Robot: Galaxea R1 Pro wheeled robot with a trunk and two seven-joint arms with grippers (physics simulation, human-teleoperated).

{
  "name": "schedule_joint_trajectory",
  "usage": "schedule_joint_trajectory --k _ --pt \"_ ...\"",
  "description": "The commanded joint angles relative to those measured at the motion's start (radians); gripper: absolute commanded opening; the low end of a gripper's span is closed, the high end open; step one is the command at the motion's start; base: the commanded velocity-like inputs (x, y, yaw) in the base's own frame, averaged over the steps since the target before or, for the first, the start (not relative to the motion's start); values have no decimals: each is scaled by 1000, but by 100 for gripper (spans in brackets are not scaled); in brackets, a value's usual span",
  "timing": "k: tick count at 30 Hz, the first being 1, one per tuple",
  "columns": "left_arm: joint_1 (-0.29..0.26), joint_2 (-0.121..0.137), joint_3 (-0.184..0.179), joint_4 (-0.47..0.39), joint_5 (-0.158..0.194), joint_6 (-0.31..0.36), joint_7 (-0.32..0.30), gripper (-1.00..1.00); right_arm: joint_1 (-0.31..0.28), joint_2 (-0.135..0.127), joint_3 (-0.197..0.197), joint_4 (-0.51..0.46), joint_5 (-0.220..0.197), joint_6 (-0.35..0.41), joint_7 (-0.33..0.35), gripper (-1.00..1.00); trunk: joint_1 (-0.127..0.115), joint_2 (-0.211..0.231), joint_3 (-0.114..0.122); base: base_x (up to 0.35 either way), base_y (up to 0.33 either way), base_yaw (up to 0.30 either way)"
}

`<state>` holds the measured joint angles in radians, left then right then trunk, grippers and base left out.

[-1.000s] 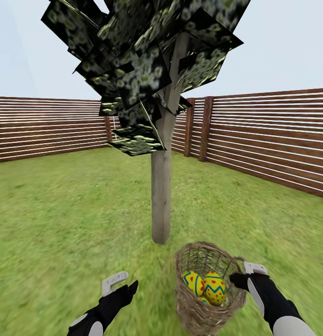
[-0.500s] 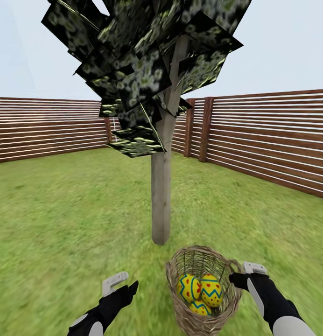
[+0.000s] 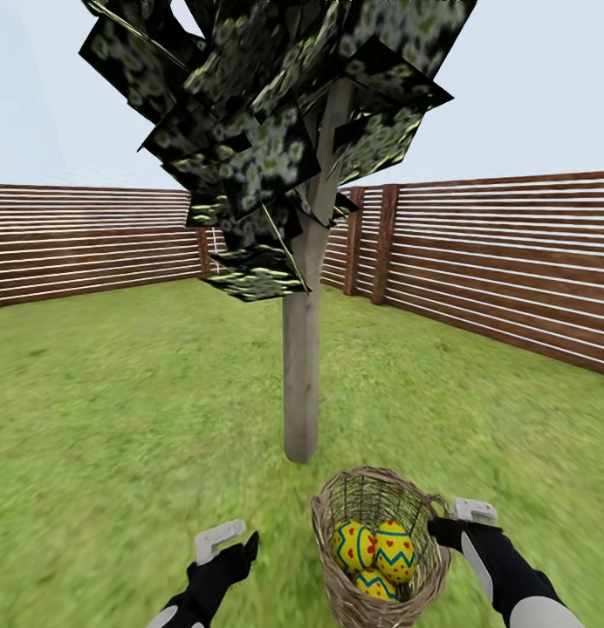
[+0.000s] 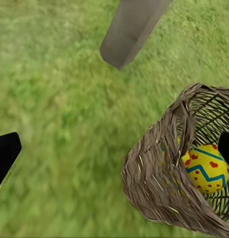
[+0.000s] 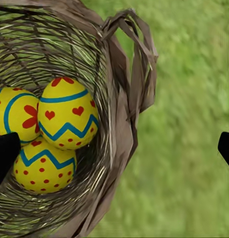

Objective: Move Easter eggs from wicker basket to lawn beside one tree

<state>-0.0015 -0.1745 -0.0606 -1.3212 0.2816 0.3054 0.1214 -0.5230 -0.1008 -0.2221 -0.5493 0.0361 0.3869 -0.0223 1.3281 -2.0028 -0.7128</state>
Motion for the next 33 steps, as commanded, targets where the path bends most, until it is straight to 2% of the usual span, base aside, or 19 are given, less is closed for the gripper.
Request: schedule_joint_trajectory --k 1,4,9,18,26,33 --pt "0 0 -2 1 3 -10 8 100 0 0 -2 5 4 -24 0 100 -4 7 2 -47 0 0" --pt "0 0 -2 6 -5 -28 9 100 0 -2 -3 15 5 -64 0 100 -16 28 12 -189 0 0" --pt "0 0 -4 8 -8 -34 6 100 0 -2 -3 24 5 -78 -1 100 -35 63 27 -301 0 0" --pt "0 0 -33 36 -11 -70 2 100 0 -3 -3 55 6 -123 -1 100 -69 126 56 -305 0 0" --pt "0 0 -36 49 -13 -76 -4 100 0 -6 -3 95 6 -163 -2 100 -100 182 81 -57 0 0" --pt "-1 0 -36 56 -28 -77 -5 100 0 -7 -3 109 5 -207 -2 100 -127 231 103 -4 0 0"
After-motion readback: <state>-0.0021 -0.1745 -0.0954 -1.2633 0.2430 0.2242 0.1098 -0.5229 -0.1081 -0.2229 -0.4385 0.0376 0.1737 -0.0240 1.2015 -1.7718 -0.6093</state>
